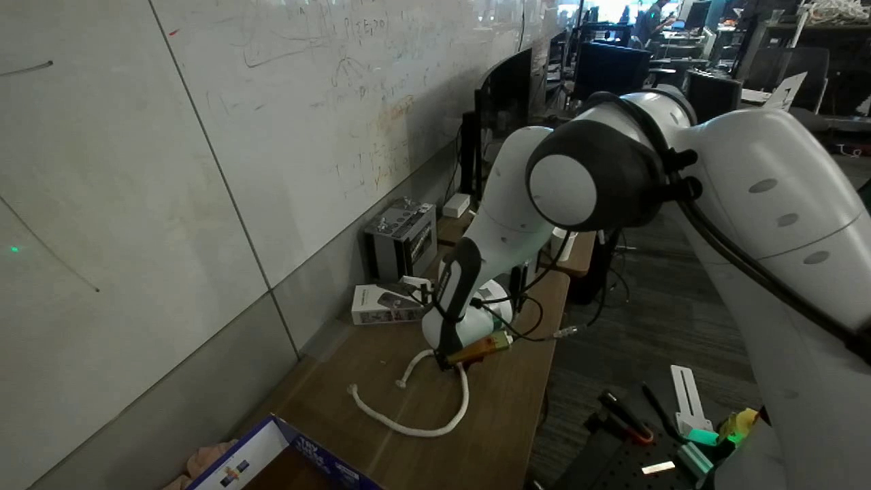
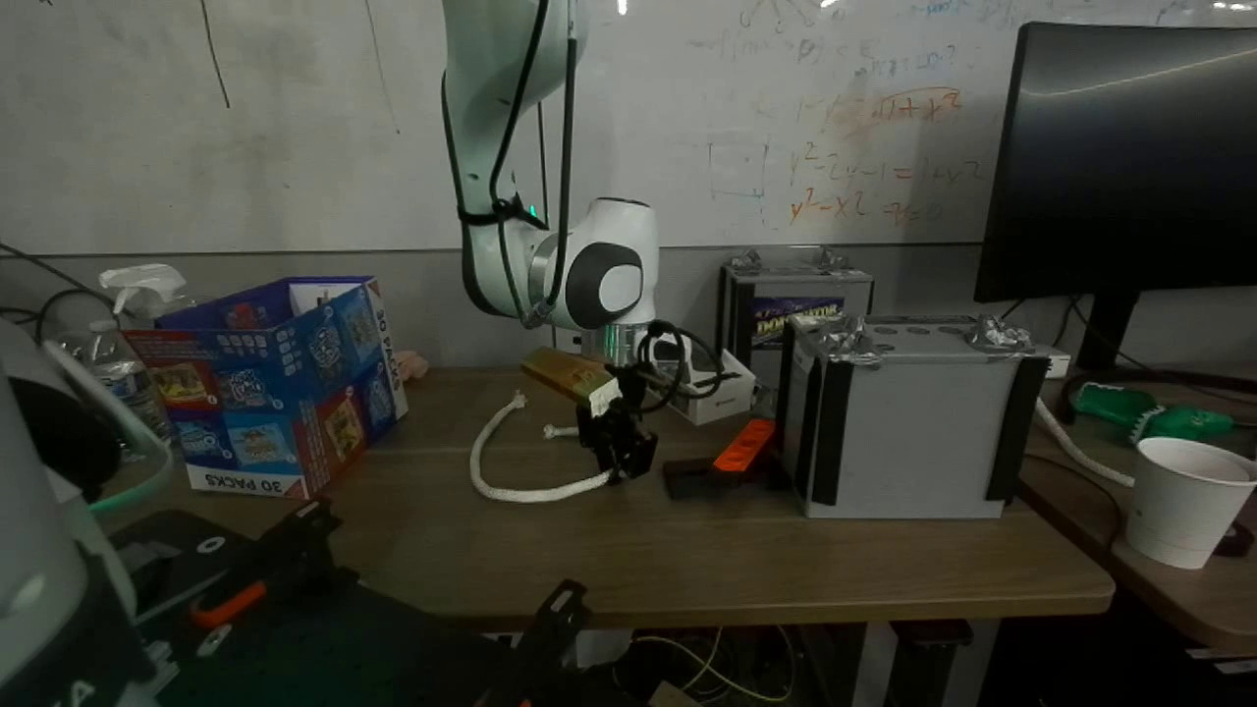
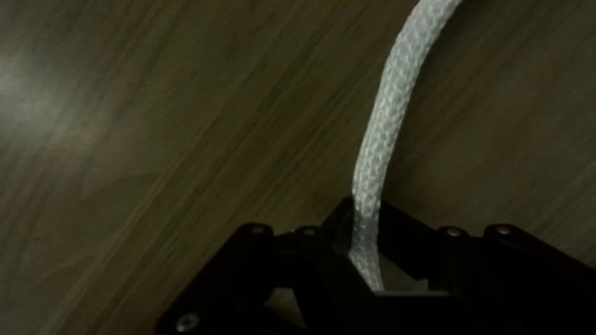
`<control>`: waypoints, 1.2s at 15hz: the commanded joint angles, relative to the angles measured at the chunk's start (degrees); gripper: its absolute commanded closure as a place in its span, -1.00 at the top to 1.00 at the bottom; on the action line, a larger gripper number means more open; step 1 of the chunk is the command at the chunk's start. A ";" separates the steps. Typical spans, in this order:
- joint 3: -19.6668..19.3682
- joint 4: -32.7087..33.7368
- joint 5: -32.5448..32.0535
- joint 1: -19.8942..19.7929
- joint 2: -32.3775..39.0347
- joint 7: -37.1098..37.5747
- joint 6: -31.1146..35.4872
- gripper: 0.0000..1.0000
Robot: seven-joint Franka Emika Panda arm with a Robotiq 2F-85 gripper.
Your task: Put the ropes in the blue box.
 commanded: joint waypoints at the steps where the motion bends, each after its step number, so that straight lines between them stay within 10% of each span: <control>1: 1.75 -2.67 -0.68 -2.11 -7.12 -1.95 -3.21 -0.86; 8: 6.26 -8.03 -1.04 -2.19 -26.04 -7.17 -9.92 -0.88; 18: 15.59 -1.70 -2.85 4.90 -47.19 -3.20 -40.56 -0.89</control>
